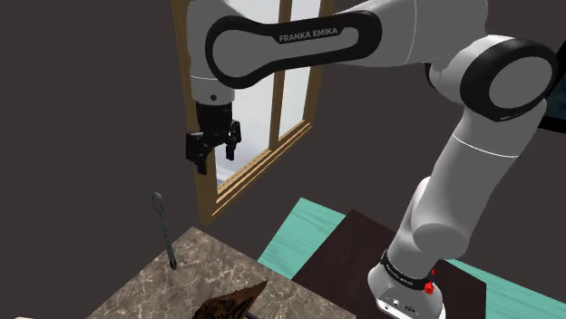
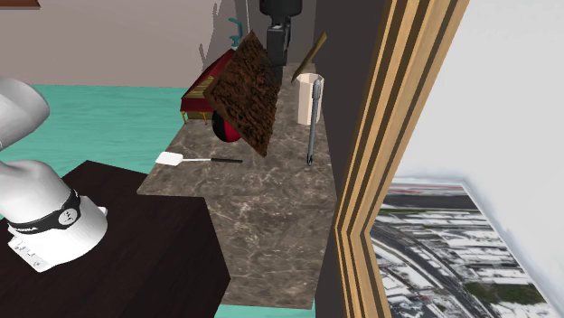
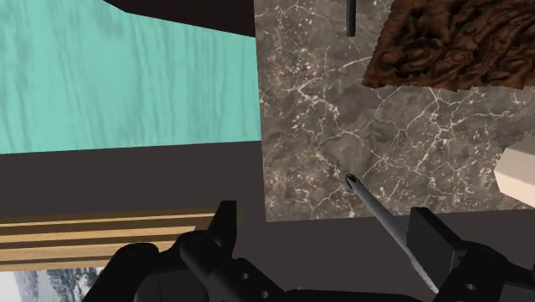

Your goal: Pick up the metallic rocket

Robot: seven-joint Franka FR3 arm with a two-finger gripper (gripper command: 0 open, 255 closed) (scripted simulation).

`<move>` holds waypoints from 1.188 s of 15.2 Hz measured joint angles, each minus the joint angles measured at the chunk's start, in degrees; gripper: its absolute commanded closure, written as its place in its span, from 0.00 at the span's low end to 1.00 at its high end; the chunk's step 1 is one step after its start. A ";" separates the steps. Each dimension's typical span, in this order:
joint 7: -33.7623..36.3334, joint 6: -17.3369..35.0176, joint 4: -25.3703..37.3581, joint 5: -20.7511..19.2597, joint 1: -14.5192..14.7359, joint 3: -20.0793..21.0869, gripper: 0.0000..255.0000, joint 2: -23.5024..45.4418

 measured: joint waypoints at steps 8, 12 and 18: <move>9.30 -6.00 23.69 -8.19 6.84 2.69 0.00 20.96; 11.84 -9.13 33.79 -10.98 10.68 2.60 0.00 29.01; 12.00 -5.38 30.73 -11.29 10.62 2.42 0.00 29.84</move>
